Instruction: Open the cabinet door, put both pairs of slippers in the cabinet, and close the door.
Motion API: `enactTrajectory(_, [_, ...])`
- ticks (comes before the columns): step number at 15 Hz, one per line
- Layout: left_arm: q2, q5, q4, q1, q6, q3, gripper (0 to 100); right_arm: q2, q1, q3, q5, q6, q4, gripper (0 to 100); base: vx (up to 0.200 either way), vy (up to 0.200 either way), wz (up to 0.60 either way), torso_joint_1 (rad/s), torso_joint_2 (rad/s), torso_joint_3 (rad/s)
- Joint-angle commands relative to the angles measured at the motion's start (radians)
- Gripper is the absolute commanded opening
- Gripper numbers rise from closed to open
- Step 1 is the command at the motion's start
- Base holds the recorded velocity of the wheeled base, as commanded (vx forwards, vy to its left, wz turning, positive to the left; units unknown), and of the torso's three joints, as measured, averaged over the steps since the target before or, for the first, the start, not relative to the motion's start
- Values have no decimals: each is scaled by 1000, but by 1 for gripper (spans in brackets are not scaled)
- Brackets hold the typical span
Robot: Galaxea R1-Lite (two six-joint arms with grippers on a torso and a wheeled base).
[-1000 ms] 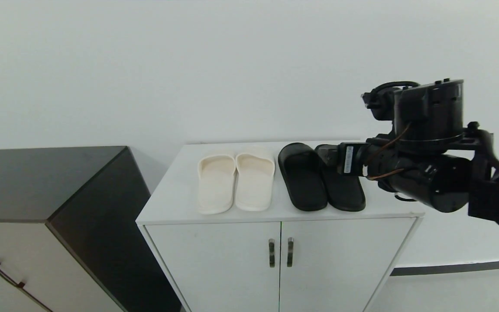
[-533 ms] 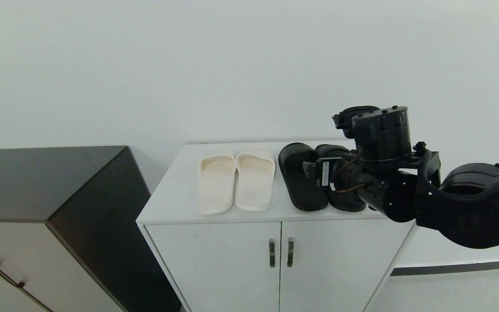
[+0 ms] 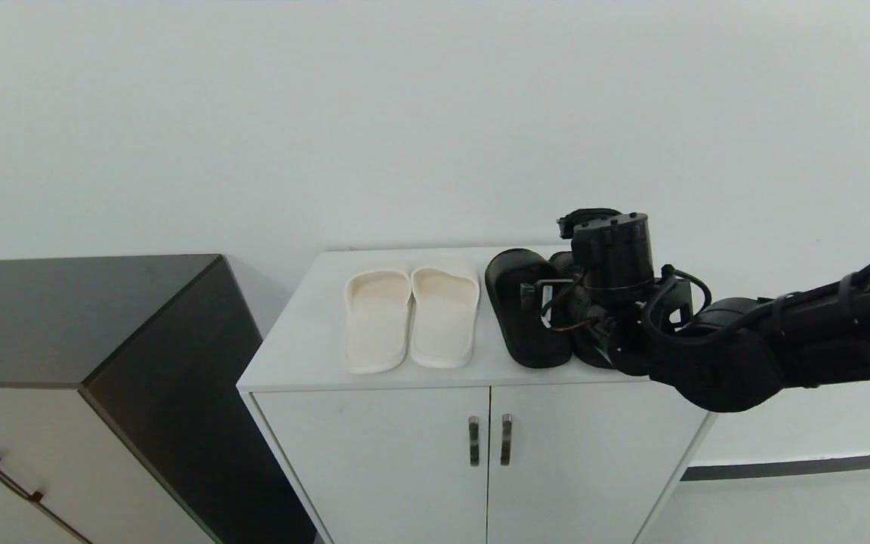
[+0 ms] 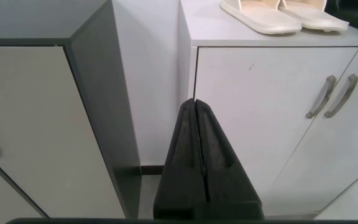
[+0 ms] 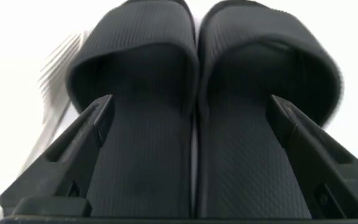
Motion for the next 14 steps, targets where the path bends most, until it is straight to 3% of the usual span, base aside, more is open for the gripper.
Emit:
enactTrajectory(1, [0, 0, 0, 0, 0, 0, 0, 57, -18, -49, 3, -1, 0, 100, 0, 0, 0, 0, 0, 0])
enactTrajectory(9, [0, 1, 0, 0, 0, 0, 0, 146, -62, -170, 34, -27, 2, 100, 0, 0, 0, 0, 0, 0])
enactTrajectory(10, [0, 1, 0, 0, -2, 0, 0, 151, -64, -173, 34, -27, 0, 0, 0, 0, 0, 0, 0, 0])
enactTrajectory(14, [0, 1, 0, 0, 0, 0, 0, 162, -76, -175, 32, -27, -3, 0, 0, 0, 0, 0, 0, 0])
